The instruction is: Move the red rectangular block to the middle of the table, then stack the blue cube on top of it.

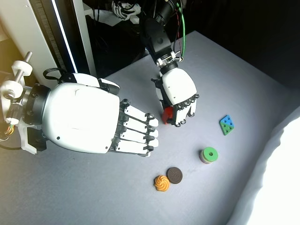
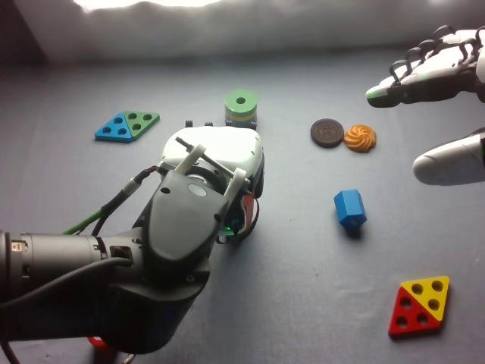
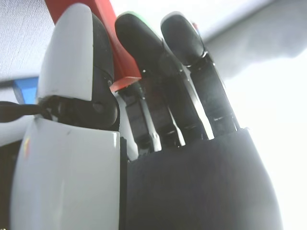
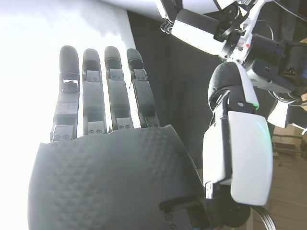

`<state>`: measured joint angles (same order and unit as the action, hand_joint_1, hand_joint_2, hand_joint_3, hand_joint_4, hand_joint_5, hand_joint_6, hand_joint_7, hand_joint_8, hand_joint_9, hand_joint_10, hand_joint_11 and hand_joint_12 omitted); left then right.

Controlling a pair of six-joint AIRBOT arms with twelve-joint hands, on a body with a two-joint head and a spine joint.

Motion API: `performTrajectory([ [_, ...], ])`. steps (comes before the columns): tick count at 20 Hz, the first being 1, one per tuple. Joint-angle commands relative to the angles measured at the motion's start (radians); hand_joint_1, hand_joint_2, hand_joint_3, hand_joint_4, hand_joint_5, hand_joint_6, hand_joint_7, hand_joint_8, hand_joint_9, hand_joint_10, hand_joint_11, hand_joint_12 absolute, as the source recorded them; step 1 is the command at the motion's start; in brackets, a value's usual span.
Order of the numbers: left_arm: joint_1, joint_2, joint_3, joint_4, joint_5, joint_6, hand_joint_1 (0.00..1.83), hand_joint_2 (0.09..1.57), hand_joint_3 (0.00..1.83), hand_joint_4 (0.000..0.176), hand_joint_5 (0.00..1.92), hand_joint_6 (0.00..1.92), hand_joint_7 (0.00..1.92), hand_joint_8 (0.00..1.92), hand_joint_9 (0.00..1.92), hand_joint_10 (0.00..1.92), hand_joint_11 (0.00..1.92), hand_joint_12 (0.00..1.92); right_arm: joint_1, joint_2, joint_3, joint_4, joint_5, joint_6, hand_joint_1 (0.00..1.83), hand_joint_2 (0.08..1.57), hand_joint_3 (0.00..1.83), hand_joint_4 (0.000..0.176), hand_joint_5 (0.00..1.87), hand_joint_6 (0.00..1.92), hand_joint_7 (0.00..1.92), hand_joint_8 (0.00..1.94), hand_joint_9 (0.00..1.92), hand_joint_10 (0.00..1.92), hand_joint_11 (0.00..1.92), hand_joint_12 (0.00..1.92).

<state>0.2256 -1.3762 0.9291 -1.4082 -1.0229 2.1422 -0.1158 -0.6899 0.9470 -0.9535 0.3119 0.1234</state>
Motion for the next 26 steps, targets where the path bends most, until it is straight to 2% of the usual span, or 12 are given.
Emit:
performTrajectory([
  [1, 0.0, 0.004, 0.006, 0.077, -0.047, -0.002, 1.5, 1.1, 0.0, 0.0, 0.83, 0.99, 1.02, 0.87, 1.04, 1.03, 0.72, 1.52, 0.016, 0.013, -0.001, 0.034, 0.07, -0.001, 0.16, 1.12, 0.0, 0.0, 0.32, 0.01, 0.27, 0.0, 0.23, 0.01, 0.0, 0.93],
  [5, 0.0, 0.003, 0.009, 0.077, -0.047, -0.005, 1.5, 1.11, 0.0, 0.0, 0.81, 1.0, 1.0, 0.91, 1.01, 1.07, 0.7, 1.54, 0.016, 0.013, -0.001, 0.034, 0.071, -0.001, 0.15, 1.12, 0.0, 0.0, 0.31, 0.0, 0.27, 0.0, 0.23, 0.01, 0.0, 0.86],
  [13, 0.002, 0.0, 0.011, 0.074, -0.047, -0.009, 1.5, 1.11, 0.0, 0.0, 0.81, 1.0, 1.0, 0.91, 1.02, 1.05, 0.72, 1.52, 0.019, 0.013, -0.001, 0.034, 0.072, -0.002, 0.14, 1.12, 0.0, 0.0, 0.32, 0.0, 0.28, 0.0, 0.24, 0.01, 0.0, 0.9],
  [17, 0.005, 0.0, 0.012, 0.074, -0.047, -0.012, 1.49, 1.15, 0.0, 0.0, 0.71, 1.14, 0.93, 0.99, 0.95, 1.18, 0.66, 1.61, 0.019, 0.013, -0.001, 0.034, 0.072, -0.002, 0.15, 1.12, 0.0, 0.0, 0.32, 0.01, 0.27, 0.0, 0.24, 0.01, 0.0, 0.92],
  [18, 0.005, 0.0, 0.012, 0.074, -0.047, -0.012, 1.39, 1.16, 0.0, 0.0, 0.71, 1.19, 0.92, 1.02, 0.91, 1.28, 0.65, 1.35, 0.019, 0.013, -0.001, 0.034, 0.072, -0.002, 0.14, 1.12, 0.0, 0.0, 0.31, 0.0, 0.26, 0.0, 0.23, 0.0, 0.0, 0.88],
  [19, 0.005, 0.0, 0.012, 0.074, -0.047, -0.013, 1.37, 1.16, 0.0, 0.0, 0.72, 1.19, 0.93, 1.0, 0.91, 1.29, 0.67, 1.24, 0.019, 0.013, -0.001, 0.034, 0.072, -0.002, 0.14, 1.12, 0.0, 0.0, 0.31, 0.0, 0.26, 0.0, 0.23, 0.0, 0.0, 0.87],
  [21, 0.005, 0.0, 0.011, 0.074, -0.047, -0.013, 1.36, 1.16, 0.0, 0.0, 0.72, 1.22, 0.92, 1.01, 0.89, 1.32, 0.61, 1.28, 0.019, 0.013, -0.001, 0.034, 0.072, -0.002, 0.16, 1.12, 0.0, 0.0, 0.34, 0.01, 0.29, 0.01, 0.26, 0.02, 0.0, 0.92],
  [22, 0.006, 0.0, 0.011, 0.074, -0.047, -0.013, 1.46, 1.11, 0.0, 0.0, 0.74, 0.67, 0.92, 0.96, 0.91, 1.29, 0.54, 1.31, 0.02, 0.013, -0.001, 0.034, 0.072, -0.002, 0.14, 1.12, 0.0, 0.0, 0.34, 0.01, 0.29, 0.01, 0.26, 0.01, 0.0, 0.94],
  [23, 0.006, 0.0, 0.01, 0.074, -0.047, -0.013, 1.48, 1.1, 0.0, 0.0, 0.83, 0.35, 0.92, 0.96, 0.92, 1.27, 0.53, 1.31, 0.02, 0.013, -0.001, 0.034, 0.072, -0.002, 0.15, 1.12, 0.0, 0.0, 0.34, 0.01, 0.3, 0.01, 0.26, 0.01, 0.0, 0.95],
  [24, 0.007, 0.0, 0.009, 0.074, -0.047, -0.014, 1.33, 1.07, 0.0, 0.0, 0.84, 0.21, 0.86, 0.51, 0.82, 0.79, 0.46, 1.32, 0.02, 0.013, -0.001, 0.034, 0.072, -0.002, 0.17, 1.12, 0.0, 0.0, 0.33, 0.0, 0.28, 0.0, 0.25, 0.01, 0.0, 0.96],
  [25, 0.007, 0.0, 0.009, 0.074, -0.047, -0.014, 1.29, 1.06, 0.0, 0.0, 0.87, 0.13, 0.92, 0.24, 0.86, 0.55, 0.46, 1.28, 0.02, 0.013, -0.001, 0.034, 0.072, -0.002, 0.17, 1.11, 0.0, 0.0, 0.34, 0.01, 0.29, 0.01, 0.26, 0.01, 0.0, 0.98],
  [26, 0.007, 0.0, 0.009, 0.074, -0.047, -0.014, 1.24, 1.05, 0.0, 0.0, 0.88, 0.07, 0.95, 0.1, 0.89, 0.4, 0.42, 1.28, 0.02, 0.013, -0.001, 0.034, 0.072, -0.002, 0.18, 1.11, 0.0, 0.0, 0.33, 0.0, 0.29, 0.0, 0.26, 0.01, 0.0, 0.98],
])
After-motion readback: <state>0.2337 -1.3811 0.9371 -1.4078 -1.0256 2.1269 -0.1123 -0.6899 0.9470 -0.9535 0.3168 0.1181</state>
